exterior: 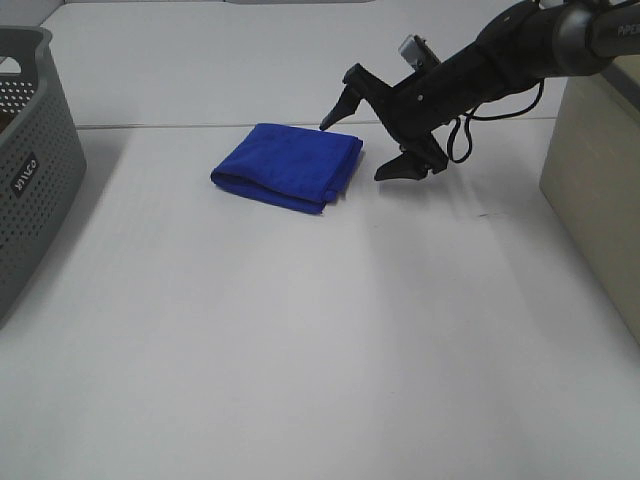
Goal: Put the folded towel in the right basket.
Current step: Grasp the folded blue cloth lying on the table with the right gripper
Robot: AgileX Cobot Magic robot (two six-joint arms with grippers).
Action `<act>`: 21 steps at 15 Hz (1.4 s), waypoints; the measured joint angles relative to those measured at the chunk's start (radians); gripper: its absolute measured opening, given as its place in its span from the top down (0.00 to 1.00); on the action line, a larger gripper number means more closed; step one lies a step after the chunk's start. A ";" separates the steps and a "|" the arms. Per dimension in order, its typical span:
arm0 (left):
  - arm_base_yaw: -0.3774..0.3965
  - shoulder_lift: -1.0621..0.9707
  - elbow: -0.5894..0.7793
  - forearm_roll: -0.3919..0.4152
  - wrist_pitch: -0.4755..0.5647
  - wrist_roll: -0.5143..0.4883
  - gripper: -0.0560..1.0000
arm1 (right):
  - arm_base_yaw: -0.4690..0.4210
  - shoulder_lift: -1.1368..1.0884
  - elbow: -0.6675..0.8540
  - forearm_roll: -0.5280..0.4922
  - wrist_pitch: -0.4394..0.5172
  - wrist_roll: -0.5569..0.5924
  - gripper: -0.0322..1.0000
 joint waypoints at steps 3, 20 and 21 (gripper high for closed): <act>0.000 0.000 0.000 0.000 0.000 0.000 0.01 | -0.004 0.052 -0.047 0.003 -0.025 0.025 0.04; 0.000 0.000 0.000 0.000 0.000 0.000 0.01 | 0.123 0.255 -0.220 0.231 -0.174 0.088 0.41; 0.000 0.000 0.000 0.000 0.000 0.000 0.01 | 0.131 0.259 -0.222 0.232 -0.200 0.088 0.51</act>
